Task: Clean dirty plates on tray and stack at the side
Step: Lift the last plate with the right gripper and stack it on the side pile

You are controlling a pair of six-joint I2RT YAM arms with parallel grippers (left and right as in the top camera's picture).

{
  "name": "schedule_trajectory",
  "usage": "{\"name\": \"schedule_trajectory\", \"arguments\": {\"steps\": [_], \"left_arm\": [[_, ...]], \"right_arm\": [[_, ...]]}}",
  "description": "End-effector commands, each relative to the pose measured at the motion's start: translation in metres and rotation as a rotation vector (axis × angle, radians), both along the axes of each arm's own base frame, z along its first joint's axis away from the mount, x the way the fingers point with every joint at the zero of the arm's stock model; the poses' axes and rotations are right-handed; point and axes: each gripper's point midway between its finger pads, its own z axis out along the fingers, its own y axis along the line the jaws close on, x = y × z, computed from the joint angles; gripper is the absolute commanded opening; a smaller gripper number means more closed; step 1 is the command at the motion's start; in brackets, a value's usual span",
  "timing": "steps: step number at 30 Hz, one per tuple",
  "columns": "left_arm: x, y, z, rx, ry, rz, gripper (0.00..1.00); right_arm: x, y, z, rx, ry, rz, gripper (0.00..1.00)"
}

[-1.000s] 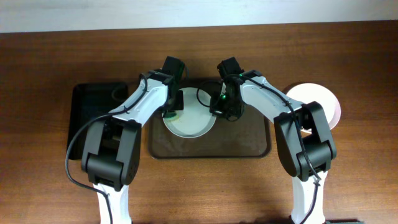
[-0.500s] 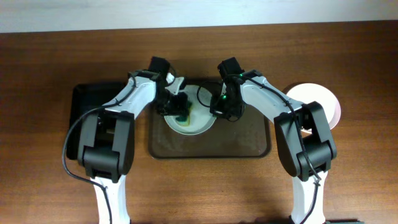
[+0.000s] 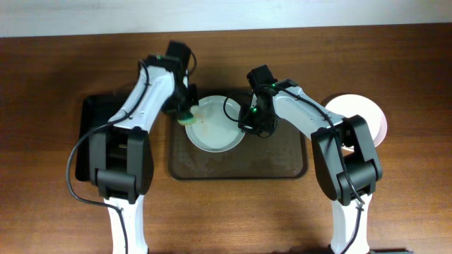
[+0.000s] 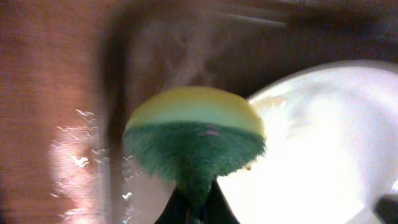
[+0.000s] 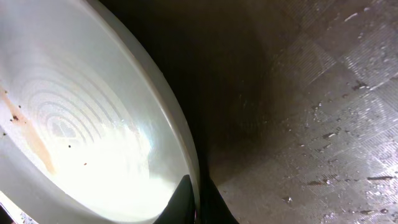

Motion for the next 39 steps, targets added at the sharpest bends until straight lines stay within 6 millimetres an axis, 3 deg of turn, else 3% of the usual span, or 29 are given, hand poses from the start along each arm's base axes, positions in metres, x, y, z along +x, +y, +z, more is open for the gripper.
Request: {"name": "schedule_trajectory", "arguments": {"steps": [1, 5, 8, 12, 15, 23, 26, 32, 39], "left_arm": [[0.023, 0.023, 0.047, 0.044, -0.083, 0.036, 0.01], [0.022, 0.041, 0.049, 0.017, -0.060, 0.081, 0.01], [0.024, 0.048, 0.049, -0.010, -0.059, 0.101, 0.01], [0.031, 0.045, 0.051, -0.015, -0.088, 0.096, 0.01], [0.039, 0.043, 0.053, -0.022, -0.120, 0.094, 0.01], [0.044, 0.037, 0.054, -0.030, -0.143, 0.085, 0.01], [0.043, 0.036, 0.054, -0.032, -0.143, 0.084, 0.01], [0.048, 0.028, 0.056, -0.079, -0.159, 0.081, 0.01], [0.049, 0.028, 0.056, -0.076, -0.163, 0.081, 0.01]], "right_arm": [[-0.019, -0.022, -0.040, -0.117, 0.076, 0.003, 0.04], [-0.016, -0.020, -0.011, -0.093, 0.033, 0.077, 0.04], [-0.011, -0.034, 0.040, -0.158, -0.075, 0.068, 0.04], [-0.012, -0.081, 0.105, -0.384, -0.234, 0.017, 0.04], [-0.019, -0.111, 0.141, -0.580, -0.329, -0.036, 0.04], [-0.040, -0.133, 0.194, -0.978, -0.511, -0.092, 0.04], [-0.041, -0.131, 0.218, -1.129, -0.622, -0.061, 0.04], [-0.061, -0.094, 0.278, -1.308, -0.992, -0.111, 0.04], [-0.066, -0.084, 0.280, -1.292, -1.021, -0.100, 0.04]]}}
